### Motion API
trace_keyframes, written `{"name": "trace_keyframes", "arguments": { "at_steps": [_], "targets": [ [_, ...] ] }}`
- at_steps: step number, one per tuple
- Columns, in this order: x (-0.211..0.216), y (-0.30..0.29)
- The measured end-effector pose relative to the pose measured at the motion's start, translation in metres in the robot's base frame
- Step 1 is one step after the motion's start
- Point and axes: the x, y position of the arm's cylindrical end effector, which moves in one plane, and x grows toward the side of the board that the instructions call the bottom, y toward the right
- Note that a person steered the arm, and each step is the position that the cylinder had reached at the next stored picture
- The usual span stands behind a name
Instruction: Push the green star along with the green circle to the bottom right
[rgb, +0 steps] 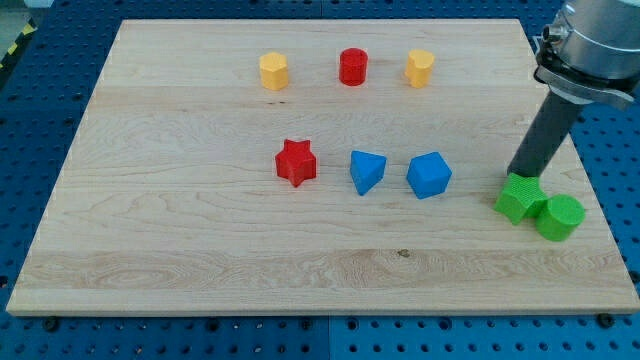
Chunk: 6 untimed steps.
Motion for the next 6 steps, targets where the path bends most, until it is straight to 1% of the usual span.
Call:
{"name": "trace_keyframes", "arguments": {
  "at_steps": [2, 4, 5, 6],
  "targets": [
    [0.02, 0.01],
    [0.05, 0.012],
    [0.047, 0.014],
    [0.004, 0.015]
  ]
}}
